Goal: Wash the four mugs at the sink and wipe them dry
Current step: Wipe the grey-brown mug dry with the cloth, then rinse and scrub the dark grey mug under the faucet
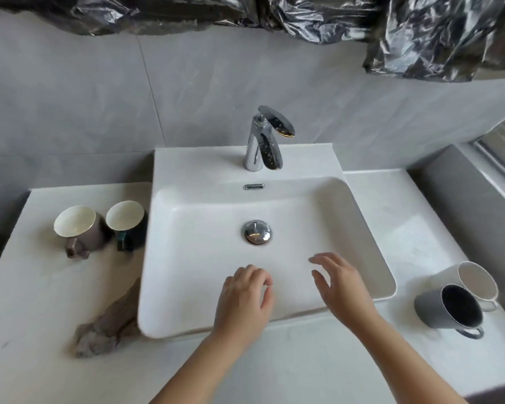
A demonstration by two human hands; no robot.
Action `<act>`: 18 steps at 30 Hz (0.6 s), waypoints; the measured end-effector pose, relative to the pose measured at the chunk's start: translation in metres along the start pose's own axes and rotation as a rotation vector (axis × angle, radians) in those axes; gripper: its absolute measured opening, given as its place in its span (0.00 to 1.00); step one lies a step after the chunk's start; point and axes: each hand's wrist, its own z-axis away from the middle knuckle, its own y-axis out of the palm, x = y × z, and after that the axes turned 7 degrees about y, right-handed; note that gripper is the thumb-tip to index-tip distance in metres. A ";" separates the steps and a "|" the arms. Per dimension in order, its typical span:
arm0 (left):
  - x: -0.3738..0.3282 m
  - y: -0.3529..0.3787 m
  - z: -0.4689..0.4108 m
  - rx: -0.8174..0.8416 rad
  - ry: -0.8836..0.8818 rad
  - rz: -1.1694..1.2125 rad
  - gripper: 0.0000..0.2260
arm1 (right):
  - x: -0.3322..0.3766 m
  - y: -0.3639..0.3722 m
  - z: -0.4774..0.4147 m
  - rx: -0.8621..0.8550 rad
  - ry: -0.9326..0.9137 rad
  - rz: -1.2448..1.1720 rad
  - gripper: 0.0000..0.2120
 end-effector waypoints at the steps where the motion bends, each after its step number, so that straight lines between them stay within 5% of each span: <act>1: -0.011 0.012 -0.006 0.027 0.011 -0.009 0.07 | -0.017 -0.007 0.003 -0.040 0.027 0.015 0.12; 10: -0.091 0.095 -0.042 0.190 0.004 -0.265 0.12 | -0.143 -0.059 0.006 -0.264 0.251 0.032 0.17; 18: -0.102 0.104 -0.044 0.256 -0.275 -0.285 0.13 | -0.220 -0.061 -0.003 0.014 0.564 0.306 0.28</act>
